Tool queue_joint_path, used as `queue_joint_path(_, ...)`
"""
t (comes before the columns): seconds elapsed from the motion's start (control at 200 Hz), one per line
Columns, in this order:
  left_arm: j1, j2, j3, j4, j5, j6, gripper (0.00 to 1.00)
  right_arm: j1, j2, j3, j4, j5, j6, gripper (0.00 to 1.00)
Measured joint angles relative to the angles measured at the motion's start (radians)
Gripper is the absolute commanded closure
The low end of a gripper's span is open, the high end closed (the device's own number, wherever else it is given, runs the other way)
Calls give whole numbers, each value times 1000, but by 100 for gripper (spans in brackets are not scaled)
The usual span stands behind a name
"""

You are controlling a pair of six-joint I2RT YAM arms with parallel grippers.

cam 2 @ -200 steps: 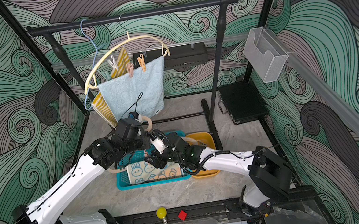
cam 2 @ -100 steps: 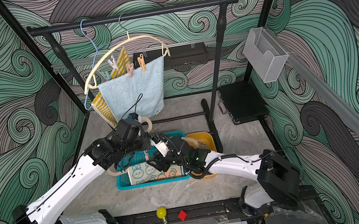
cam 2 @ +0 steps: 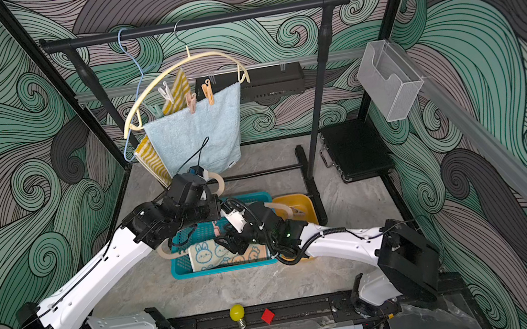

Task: Remove the clothespins securing towels to the hanger
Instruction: Remove the clothespin from the hanger.

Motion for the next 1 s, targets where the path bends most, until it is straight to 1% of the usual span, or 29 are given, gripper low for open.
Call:
queue_joint_path(0.105, 0, 0, 0, -10, 3, -1, 100, 0, 26, 32, 1, 11, -4, 46)
queue_joint_path(0.245, 2, 0, 0, -19, 2, -1, 100, 2, 36, 37, 2, 19, -14, 47)
queue_joint_path(0.32, 3, 0, 0, -24, 1, -2, 100, 5, 39, 39, 0, 23, -18, 50)
queue_joint_path(0.41, 5, 0, 0, -28, -1, -5, 100, 8, 43, 42, 0, 29, -18, 51)
queue_joint_path(0.635, 6, 0, 0, -39, -4, -13, 100, 17, 43, 43, -7, 48, -18, 49)
queue_joint_path(0.771, 5, 0, 0, -35, -3, -23, 100, 24, 14, 22, -20, 53, -18, 48)
queue_joint_path(1.001, 5, -5, -1, 1, -4, -23, 100, 43, -82, -19, -68, 60, -29, 44)
